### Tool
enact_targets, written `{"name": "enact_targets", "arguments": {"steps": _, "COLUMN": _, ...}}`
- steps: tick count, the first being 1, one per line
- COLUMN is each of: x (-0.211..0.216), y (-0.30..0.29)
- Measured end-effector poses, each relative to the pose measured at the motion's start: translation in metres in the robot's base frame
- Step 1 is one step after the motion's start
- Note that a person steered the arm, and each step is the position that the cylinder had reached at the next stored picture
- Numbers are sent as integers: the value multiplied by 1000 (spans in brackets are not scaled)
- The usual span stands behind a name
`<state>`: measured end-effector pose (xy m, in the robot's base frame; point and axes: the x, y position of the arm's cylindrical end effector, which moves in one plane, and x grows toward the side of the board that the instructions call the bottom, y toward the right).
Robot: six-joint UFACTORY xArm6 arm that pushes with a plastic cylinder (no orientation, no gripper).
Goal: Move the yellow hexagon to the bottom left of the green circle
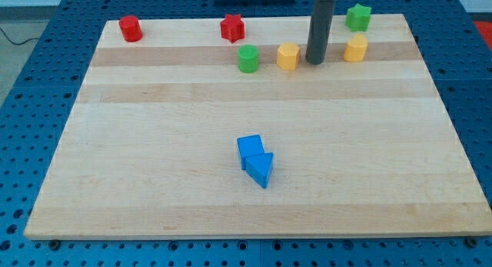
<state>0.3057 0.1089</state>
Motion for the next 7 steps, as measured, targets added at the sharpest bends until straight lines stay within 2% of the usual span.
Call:
{"name": "enact_targets", "arguments": {"steps": 1, "x": -20, "y": -1}}
{"name": "enact_targets", "arguments": {"steps": 3, "x": -9, "y": -52}}
{"name": "enact_targets", "arguments": {"steps": 7, "x": -25, "y": -54}}
